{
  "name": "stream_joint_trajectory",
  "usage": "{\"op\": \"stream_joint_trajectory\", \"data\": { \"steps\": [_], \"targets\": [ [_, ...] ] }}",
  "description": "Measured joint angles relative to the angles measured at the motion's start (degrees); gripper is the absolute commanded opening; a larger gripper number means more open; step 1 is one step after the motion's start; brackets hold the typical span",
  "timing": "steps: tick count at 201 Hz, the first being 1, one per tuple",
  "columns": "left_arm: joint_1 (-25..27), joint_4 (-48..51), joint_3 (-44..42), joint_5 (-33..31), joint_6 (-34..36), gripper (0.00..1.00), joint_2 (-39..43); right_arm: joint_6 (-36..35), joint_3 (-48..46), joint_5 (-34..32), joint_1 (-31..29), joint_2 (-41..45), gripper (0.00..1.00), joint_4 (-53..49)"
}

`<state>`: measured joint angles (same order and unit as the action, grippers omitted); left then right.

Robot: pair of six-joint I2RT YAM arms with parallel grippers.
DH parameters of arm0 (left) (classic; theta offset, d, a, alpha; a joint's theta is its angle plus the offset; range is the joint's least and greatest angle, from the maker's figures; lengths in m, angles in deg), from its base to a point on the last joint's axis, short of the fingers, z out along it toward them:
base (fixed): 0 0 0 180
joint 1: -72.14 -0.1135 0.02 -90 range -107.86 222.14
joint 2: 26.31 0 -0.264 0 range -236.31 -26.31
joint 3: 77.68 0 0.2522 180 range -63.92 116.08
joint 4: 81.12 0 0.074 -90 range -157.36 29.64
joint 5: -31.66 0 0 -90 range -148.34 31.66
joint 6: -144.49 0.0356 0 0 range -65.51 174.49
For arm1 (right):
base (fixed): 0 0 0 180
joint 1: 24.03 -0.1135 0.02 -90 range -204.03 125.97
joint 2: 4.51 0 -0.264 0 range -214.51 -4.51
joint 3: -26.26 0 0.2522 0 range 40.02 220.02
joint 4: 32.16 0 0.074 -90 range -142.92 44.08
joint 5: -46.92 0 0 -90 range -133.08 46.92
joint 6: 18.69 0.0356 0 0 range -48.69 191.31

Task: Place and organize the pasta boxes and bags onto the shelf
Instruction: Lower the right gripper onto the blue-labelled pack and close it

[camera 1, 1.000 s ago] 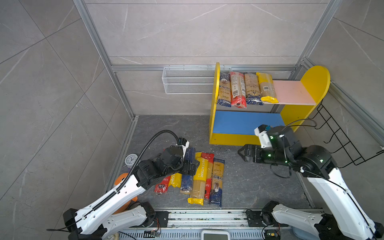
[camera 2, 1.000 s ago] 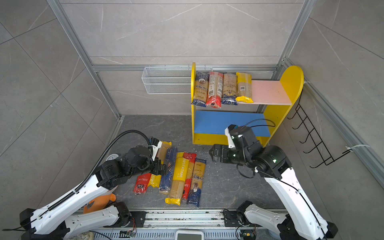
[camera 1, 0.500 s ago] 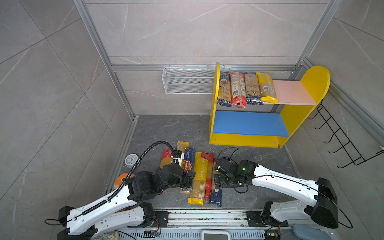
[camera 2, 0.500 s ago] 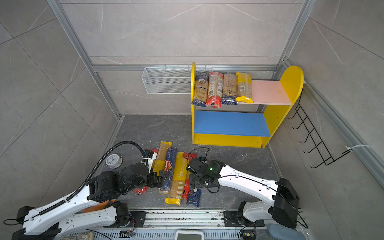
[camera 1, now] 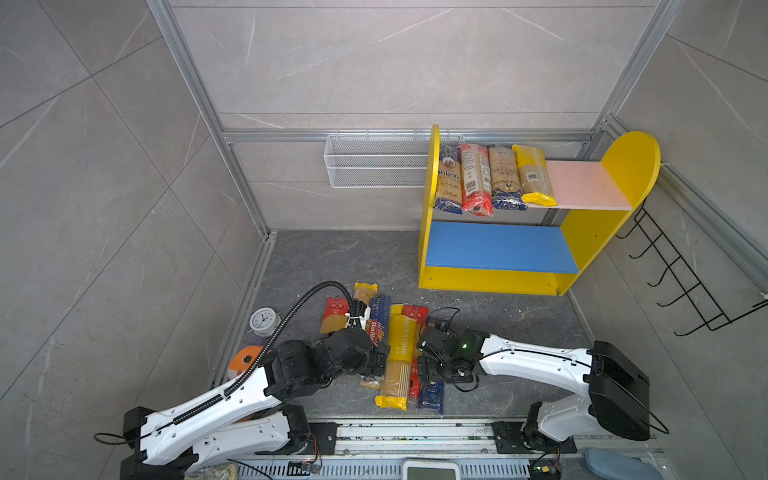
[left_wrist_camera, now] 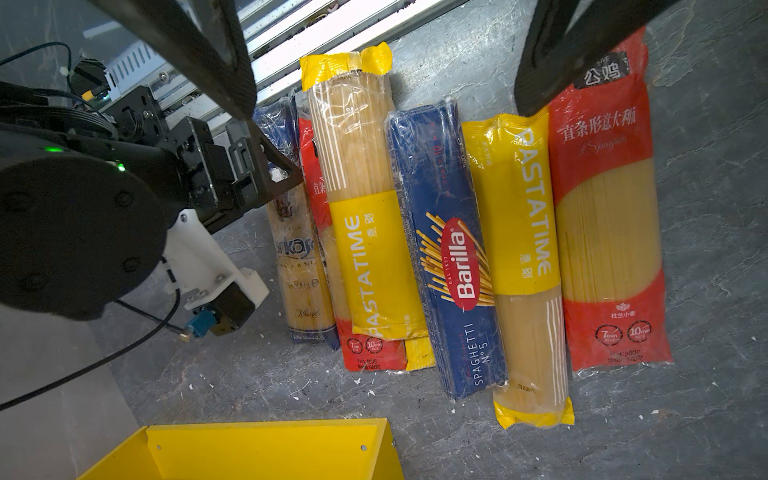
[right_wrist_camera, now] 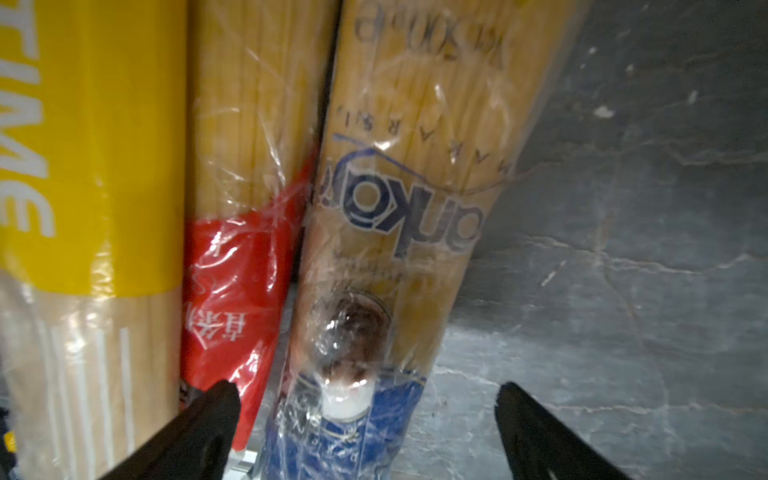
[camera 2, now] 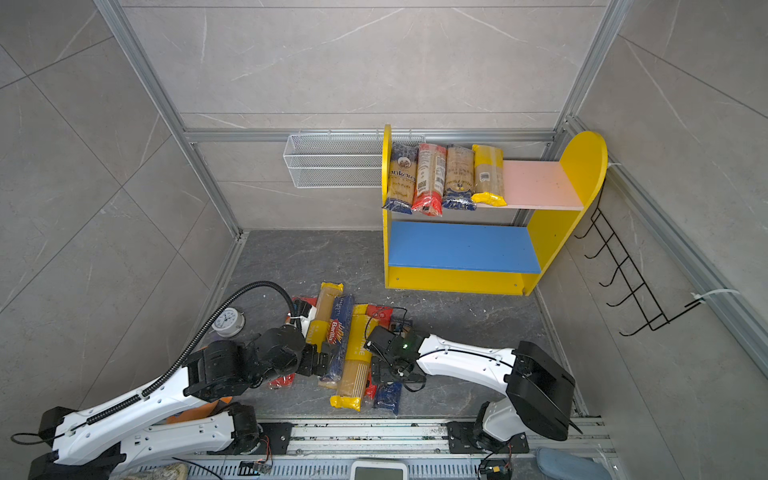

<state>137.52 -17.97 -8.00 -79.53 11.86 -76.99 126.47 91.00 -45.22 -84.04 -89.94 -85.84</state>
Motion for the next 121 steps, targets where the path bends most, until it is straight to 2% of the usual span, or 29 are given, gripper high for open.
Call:
{"op": "stream_joint_trajectory", "data": {
  "steps": [37,103,121],
  "targets": [
    [0.0,1.53,0.52,-0.39,0.07,1.0,0.02,1.53,-0.94,0.0,-1.84,-3.52,1.0,1.22],
    [-0.02,2.05,2.84,-1.05,1.33,1.0,-1.92,2.91,-3.13,-0.07,-1.75,-4.26,0.99,2.25],
    [-0.02,1.97,3.21,-1.09,1.9,1.0,-3.06,2.43,-3.1,0.02,-1.01,-4.26,0.93,2.19]
  ]
}}
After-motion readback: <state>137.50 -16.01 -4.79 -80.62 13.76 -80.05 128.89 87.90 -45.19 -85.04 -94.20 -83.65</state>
